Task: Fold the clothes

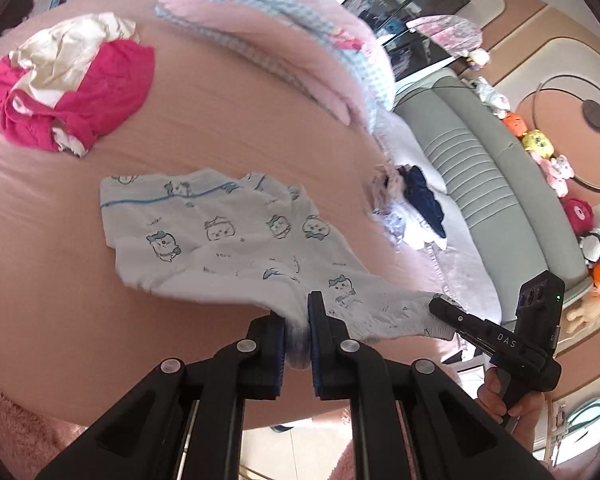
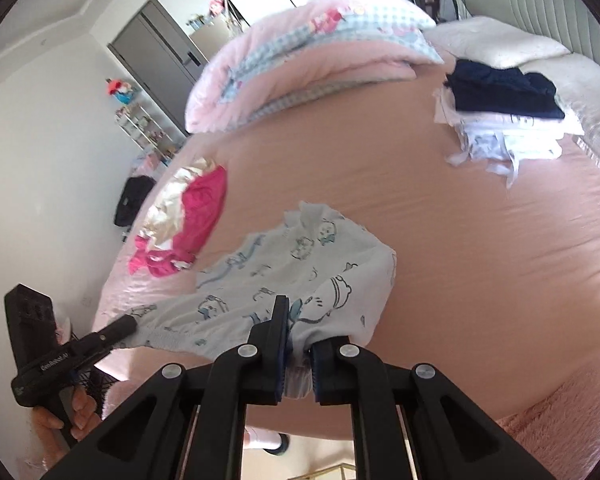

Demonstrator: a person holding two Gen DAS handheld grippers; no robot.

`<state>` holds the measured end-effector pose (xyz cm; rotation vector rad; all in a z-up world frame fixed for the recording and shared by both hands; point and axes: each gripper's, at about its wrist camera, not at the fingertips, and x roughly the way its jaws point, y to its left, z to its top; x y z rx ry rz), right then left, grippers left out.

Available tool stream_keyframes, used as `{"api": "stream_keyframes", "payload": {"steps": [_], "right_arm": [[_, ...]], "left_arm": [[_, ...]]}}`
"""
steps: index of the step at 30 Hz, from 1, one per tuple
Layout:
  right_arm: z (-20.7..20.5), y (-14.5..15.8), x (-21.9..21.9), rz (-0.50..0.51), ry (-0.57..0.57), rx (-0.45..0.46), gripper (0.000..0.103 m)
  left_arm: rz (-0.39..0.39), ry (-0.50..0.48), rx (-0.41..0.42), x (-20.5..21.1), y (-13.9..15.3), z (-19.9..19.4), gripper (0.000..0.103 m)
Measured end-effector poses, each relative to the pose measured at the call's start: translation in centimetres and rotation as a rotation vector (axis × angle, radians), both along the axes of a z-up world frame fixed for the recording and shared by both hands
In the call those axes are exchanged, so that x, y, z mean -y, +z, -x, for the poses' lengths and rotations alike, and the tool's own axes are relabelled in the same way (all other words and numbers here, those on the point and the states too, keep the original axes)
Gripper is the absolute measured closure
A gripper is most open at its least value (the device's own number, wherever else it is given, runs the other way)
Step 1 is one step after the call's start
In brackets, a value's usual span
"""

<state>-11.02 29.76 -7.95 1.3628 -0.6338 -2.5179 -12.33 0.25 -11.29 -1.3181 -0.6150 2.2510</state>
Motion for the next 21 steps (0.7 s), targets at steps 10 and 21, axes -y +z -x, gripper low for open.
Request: {"api": "stream_keyframes", "payload": {"steps": [10,21], "right_arm": [[16.0,11.8,-0.6,0.012,-0.023,-0.192,0.095],[11.2,25.8,-0.5,0.033,0.027,-0.507,0.095]], "left_arm": [[0.077,0.001,-0.355,-3.3,18.6,13.3,0.095],[0.102,0.013,-0.577,-0.4,25.7,7.4,0.095]]}}
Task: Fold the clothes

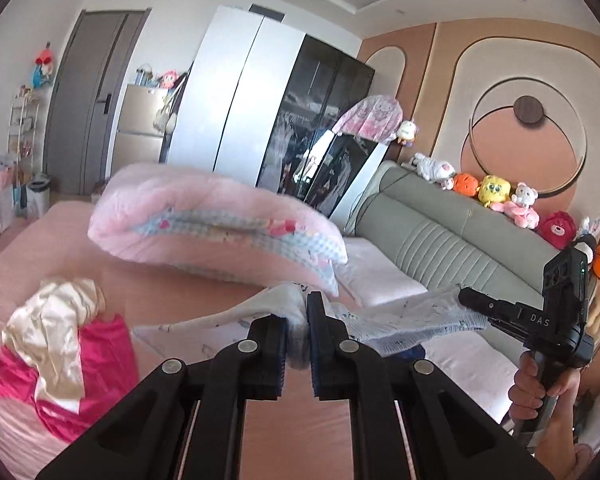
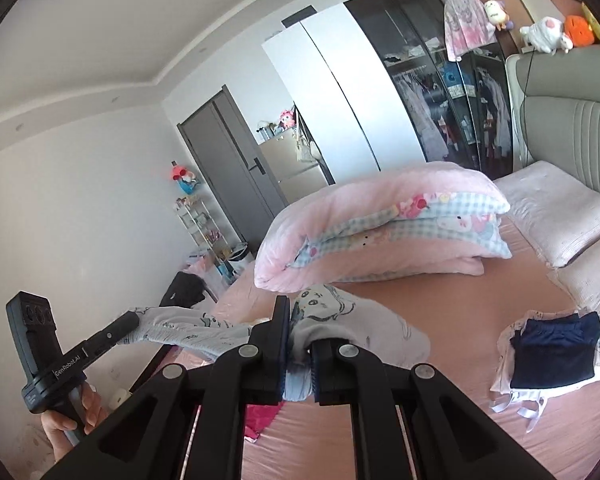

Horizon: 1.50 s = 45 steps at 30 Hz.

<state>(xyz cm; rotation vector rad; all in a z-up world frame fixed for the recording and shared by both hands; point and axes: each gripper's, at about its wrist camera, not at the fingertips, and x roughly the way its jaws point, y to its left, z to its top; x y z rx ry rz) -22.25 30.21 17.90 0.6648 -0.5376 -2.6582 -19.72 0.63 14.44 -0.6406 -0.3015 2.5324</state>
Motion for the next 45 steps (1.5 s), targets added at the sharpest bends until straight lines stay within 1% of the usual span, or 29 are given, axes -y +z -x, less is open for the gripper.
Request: {"api": "stream_keyframes", "payload": {"steps": [2,3,4,5,8,9,10,12,13,15,17,19,20,22,23,25,26,27,28,29,30,31,32,36,38,41,45], "right_arm": [[-1.3,-4.4,0.8,-0.029,0.006,0.072,0.095],[-2.1,-7.4,1.1,-0.049,0.003,0.118,0.095],[-2.8,-10.7,1.4,-0.07,-0.001,0.166,0.095],[-3.4,-14.3,1.8,-0.097,-0.008,0.228,0.095],[-4.7,-26.5,2.4,-0.18,-0.051,0.462,0.095],[-5.1,-30.3,2.5,-0.198,-0.057,0.532,0.095],[-5.5,-33.2,2.5,-0.213,-0.059,0.591,0.095],[-6.4,-38.7,2.4,-0.244,-0.063,0.707,0.095],[-6.8,-39.7,2.2,-0.236,-0.064,0.713,0.096],[-7.7,-40.8,1.8,-0.212,-0.067,0.704,0.096],[-7.6,-40.9,1.2,-0.195,-0.066,0.722,0.096],[-7.6,-40.7,0.4,-0.155,-0.09,0.732,0.094],[-7.6,-40.5,-0.1,-0.133,-0.103,0.736,0.092],[-8.0,-40.6,-1.0,-0.073,-0.142,0.732,0.078],[-8.1,-40.6,-1.5,-0.042,-0.162,0.73,0.076],[-8.3,-41.0,-1.4,-0.015,-0.163,0.735,0.075],[-8.3,-41.1,-1.3,-0.004,-0.162,0.738,0.075],[-8.2,-41.0,-0.8,-0.021,-0.14,0.731,0.075],[-8.0,-40.8,-0.2,-0.044,-0.114,0.721,0.078],[-7.8,-40.6,0.4,-0.067,-0.089,0.711,0.083],[-7.7,-40.6,1.1,-0.082,-0.068,0.716,0.092],[-7.8,-40.7,1.5,-0.099,-0.069,0.717,0.092],[-8.0,-40.8,1.8,-0.117,-0.075,0.716,0.093],[-9.0,-40.3,1.8,-0.111,-0.104,0.719,0.097],[-9.9,-39.9,1.4,-0.112,-0.098,0.724,0.098],[-11.6,-39.2,0.7,-0.105,-0.087,0.734,0.098],[-13.1,-39.4,-0.1,-0.11,-0.072,0.768,0.098]], "left_arm": [[0.032,-0.01,0.092,-0.4,-5.8,-0.8,0.095],[0.047,-0.016,0.143,-0.7,-8.8,-1.2,0.095],[0.057,-0.026,0.221,-0.8,-12.5,-1.4,0.095],[0.067,-0.027,0.305,-1.0,-16.4,-1.6,0.095],[0.088,-0.012,0.569,-1.0,-27.8,-2.2,0.095],[0.092,-0.009,0.643,-1.0,-30.9,-2.5,0.095],[0.113,0.002,0.703,-1.0,-33.6,-2.8,0.095],[0.168,0.023,0.78,-1.1,-37.5,-3.9,0.095],[0.15,0.027,0.794,-0.8,-38.5,-4.4,0.095],[0.084,0.047,0.789,-0.1,-38.7,-4.8,0.094],[0.02,0.06,0.806,0.7,-38.8,-4.6,0.094],[-0.038,0.076,0.829,1.5,-38.9,-4.3,0.092],[-0.058,0.09,0.827,1.8,-39.0,-4.3,0.09],[-0.077,0.107,0.816,2.0,-38.9,-4.5,0.084],[-0.084,0.106,0.814,1.9,-38.8,-4.1,0.084],[-0.091,0.103,0.812,1.3,-39.1,-3.8,0.076],[-0.09,0.1,0.805,1.1,-39.0,-3.7,0.074],[-0.075,0.097,0.795,0.8,-38.9,-3.6,0.072],[-0.056,0.092,0.785,0.5,-38.8,-3.4,0.073],[-0.008,0.082,0.774,0.1,-38.6,-3.4,0.073],[0.056,0.076,0.766,-0.5,-38.4,-3.4,0.082],[0.11,0.077,0.764,-0.9,-38.3,-3.5,0.093],[0.128,0.071,0.767,-1.2,-38.1,-3.6,0.093],[0.139,0.048,0.77,-1.1,-37.1,-4.7,0.095],[0.135,0.033,0.778,-0.6,-36.6,-5.4,0.095],[0.144,0.015,0.768,-0.1,-35.8,-6.7,0.095],[0.167,0.01,0.784,0.1,-36.1,-7.5,0.095]]}}
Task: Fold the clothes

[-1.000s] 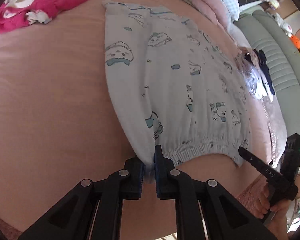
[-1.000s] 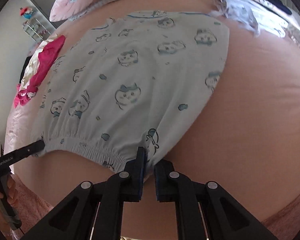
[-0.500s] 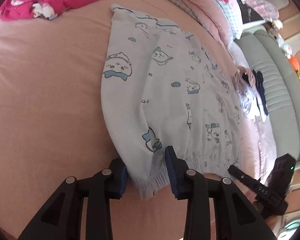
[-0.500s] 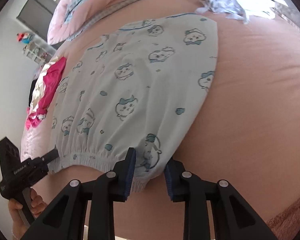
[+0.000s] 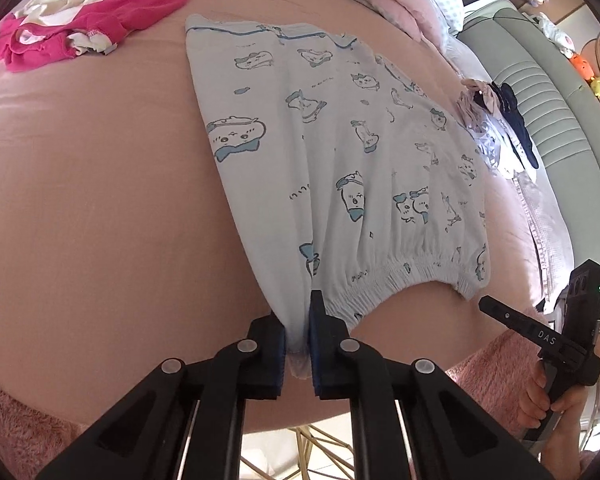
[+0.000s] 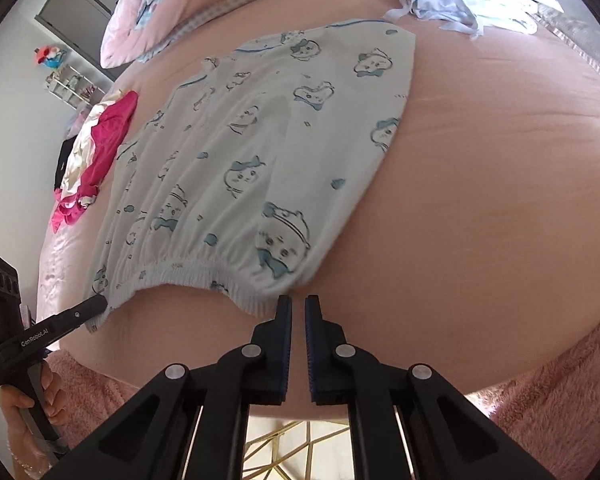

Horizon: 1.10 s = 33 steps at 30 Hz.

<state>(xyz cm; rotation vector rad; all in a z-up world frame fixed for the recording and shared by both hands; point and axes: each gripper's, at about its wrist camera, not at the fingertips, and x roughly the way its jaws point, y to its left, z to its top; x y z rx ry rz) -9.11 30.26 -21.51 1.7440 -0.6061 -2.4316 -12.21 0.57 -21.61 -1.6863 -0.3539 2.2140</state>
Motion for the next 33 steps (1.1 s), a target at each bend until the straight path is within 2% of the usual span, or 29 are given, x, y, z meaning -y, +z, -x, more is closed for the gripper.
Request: {"api": "stream_keyframes", "payload": {"steps": [2,5,7,8,9,10,13,16,17,18,19,21,23,24,25,29,31,33], "right_arm": [[-0.2,0.1,-0.4,-0.01,-0.019,-0.003,0.098],[-0.2,0.0,-1.5,0.031,-0.082,0.005,0.094],[0.1,-0.4,-2.3,0.083,-0.131,0.013,0.068],[0.2,-0.5,-2.5,0.112,-0.145,0.008,0.066],[0.2,-0.6,-2.7,0.143,-0.158,0.001,0.064],[0.4,-0.6,-2.7,0.156,-0.163,-0.003,0.061],[1.2,-0.6,-2.0,0.187,-0.147,-0.018,0.052],[2.6,-1.5,-0.4,0.19,-0.11,-0.019,0.051],[2.9,-1.5,0.2,0.153,-0.086,-0.016,0.052],[3.3,-1.4,0.8,0.11,-0.061,-0.014,0.059],[3.5,-1.1,1.4,0.073,-0.037,-0.019,0.074],[3.4,-0.9,1.9,0.097,-0.006,-0.008,0.095],[3.2,-0.8,2.1,0.101,0.015,-0.007,0.095],[2.9,-0.5,2.0,0.09,0.009,-0.015,0.095],[2.6,-0.1,1.8,0.08,0.002,-0.022,0.096],[0.9,1.8,0.7,0.149,-0.039,-0.047,0.096],[0.2,2.8,0.3,0.168,-0.035,-0.059,0.096],[-0.4,2.5,-0.1,0.195,-0.041,-0.034,0.096]], "left_arm": [[-0.006,-0.002,0.021,0.1,-0.8,-0.2,0.095],[-0.076,0.028,0.06,0.6,-1.7,0.3,0.094],[-0.128,0.067,0.069,1.6,-1.8,0.7,0.087],[-0.132,0.086,0.054,2.1,-1.6,0.7,0.083],[-0.139,0.103,0.041,2.7,-1.4,0.7,0.072],[-0.156,0.118,0.042,3.0,-1.5,0.8,0.066],[-0.205,0.158,0.044,4.1,-1.8,1.2,0.065],[-0.181,0.138,0.027,3.4,-1.9,1.4,0.065],[-0.172,0.129,0.018,3.0,-1.9,1.3,0.065],[-0.167,0.123,0.012,2.6,-1.9,1.1,0.065],[-0.175,0.113,0.01,2.2,-1.9,1.1,0.065],[-0.184,0.088,0.013,0.6,-2.5,0.6,0.065],[-0.14,0.069,-0.007,-0.1,-2.2,0.7,0.068],[-0.113,0.061,-0.022,-0.4,-2.1,0.7,0.086],[-0.091,0.055,-0.035,-0.6,-1.9,0.7,0.094],[-0.164,0.055,-0.064,0.2,-0.2,0.3,0.094],[-0.169,0.039,-0.075,0.5,0.5,-0.1,0.094],[-0.169,0.03,-0.055,0.6,0.4,-0.5,0.095]]}}
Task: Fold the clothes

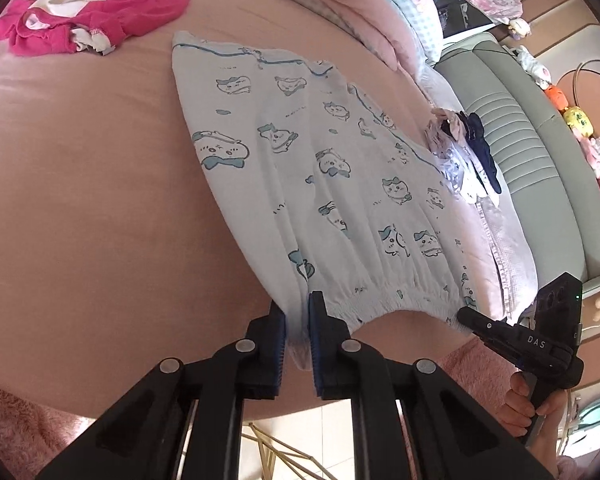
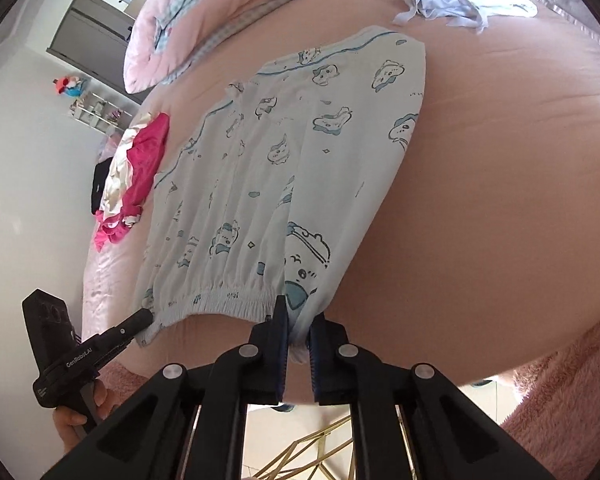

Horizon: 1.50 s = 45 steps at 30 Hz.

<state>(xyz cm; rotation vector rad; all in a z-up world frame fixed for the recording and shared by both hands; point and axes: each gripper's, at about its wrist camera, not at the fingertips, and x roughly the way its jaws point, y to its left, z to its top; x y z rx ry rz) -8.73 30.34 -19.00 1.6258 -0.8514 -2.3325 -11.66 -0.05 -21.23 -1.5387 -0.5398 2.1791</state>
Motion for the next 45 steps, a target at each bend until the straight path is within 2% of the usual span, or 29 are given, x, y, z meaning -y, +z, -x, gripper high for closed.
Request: {"api": "stream_keyframes", "payload": {"steps": [4,6,8,9,11,14,15,16,17,19,21,22,23,24,25,27,31,34,36,38,39,40,41,44,45], "right_arm": [[-1.5,-1.0,-1.0,-0.008,-0.007,0.055,0.096],[-1.5,-1.8,-0.6,-0.017,0.006,0.078,0.096],[-1.2,-3.1,-0.5,-0.041,0.03,0.144,0.092],[-1.0,-3.7,-0.5,-0.045,0.034,0.17,0.091],[-0.8,-3.1,-0.7,-0.042,0.021,0.159,0.09],[-1.5,-0.5,-0.9,-0.131,-0.01,0.081,0.078],[-1.7,0.4,-1.0,-0.162,-0.021,0.055,0.074],[-1.9,1.2,-1.0,-0.189,-0.035,0.031,0.069],[-2.1,1.9,-1.1,-0.214,-0.05,0.008,0.067],[-1.7,1.8,-0.9,-0.239,-0.044,-0.006,0.054],[-0.9,0.3,-1.0,-0.2,0.008,0.045,0.054],[-0.7,-0.3,-0.9,-0.178,0.028,0.06,0.056],[-0.4,-1.0,-0.6,-0.158,0.045,0.074,0.059],[-0.3,-1.4,-0.4,-0.155,0.057,0.076,0.074],[-0.3,-1.8,-0.1,-0.156,0.068,0.074,0.083],[-0.5,-1.5,-0.1,-0.167,0.067,0.059,0.093],[-1.4,0.5,-0.4,-0.174,0.079,0.001,0.096],[-1.6,-0.4,-0.6,-0.222,0.092,0.066,0.096],[-1.7,-1.5,-0.8,-0.242,0.094,0.12,0.095],[-1.8,-1.6,-1.7,-0.191,0.056,0.127,0.094],[-1.9,-1.3,-2.2,-0.168,0.036,0.134,0.089],[-2.1,-0.9,-2.5,-0.182,0.026,0.139,0.079],[-2.2,-0.4,-2.5,-0.213,0.02,0.138,0.076],[-2.8,1.5,-2.8,-0.286,0.0,0.108,0.075],[-3.1,2.2,-3.0,-0.303,-0.007,0.092,0.075]], "left_arm": [[0.008,-0.014,0.021,0.0,-0.8,-0.9,0.095],[0.02,-0.008,0.054,0.7,-1.8,-1.3,0.095],[0.024,0.004,0.104,1.1,-3.2,-1.3,0.095],[-0.006,0.023,0.123,1.4,-3.6,-1.2,0.095],[-0.063,0.055,0.159,2.1,-3.9,-0.9,0.093],[-0.094,0.081,0.135,2.7,-3.2,-1.1,0.076],[-0.099,0.089,0.122,2.9,-3.0,-1.1,0.065],[-0.109,0.093,0.117,2.9,-3.0,-1.2,0.058],[-0.114,0.097,0.121,2.6,-3.1,-1.1,0.057],[-0.106,0.095,0.117,2.0,-3.3,-0.9,0.057],[-0.081,0.054,0.087,0.9,-2.9,-0.6,0.06],[-0.075,0.033,0.088,0.3,-2.9,-0.5,0.078],[-0.061,0.021,0.101,-0.1,-3.0,-0.3,0.088],[-0.044,0.016,0.102,-0.4,-3.1,-0.2,0.094],[-0.026,0.011,0.089,-0.5,-2.9,-0.3,0.095],[-0.014,0.007,0.061,-0.5,-2.2,-0.6,0.096],[-0.016,0.012,0.034,0.3,-1.3,-1.2,0.097],[-0.005,0.003,0.094,0.6,-2.8,-1.1,0.096],[-0.046,0.019,0.155,1.3,-4.2,-1.0,0.094],[-0.103,0.049,0.194,2.1,-4.7,-0.8,0.094],[-0.109,0.052,0.202,2.2,-4.7,-0.8,0.093],[-0.094,0.053,0.198,2.4,-4.4,-0.9,0.093],[-0.076,0.053,0.193,2.5,-4.1,-1.0,0.093],[0.04,0.054,0.135,2.6,-2.5,-1.4,0.086],[0.082,0.057,0.111,2.6,-1.9,-1.5,0.079]]}}
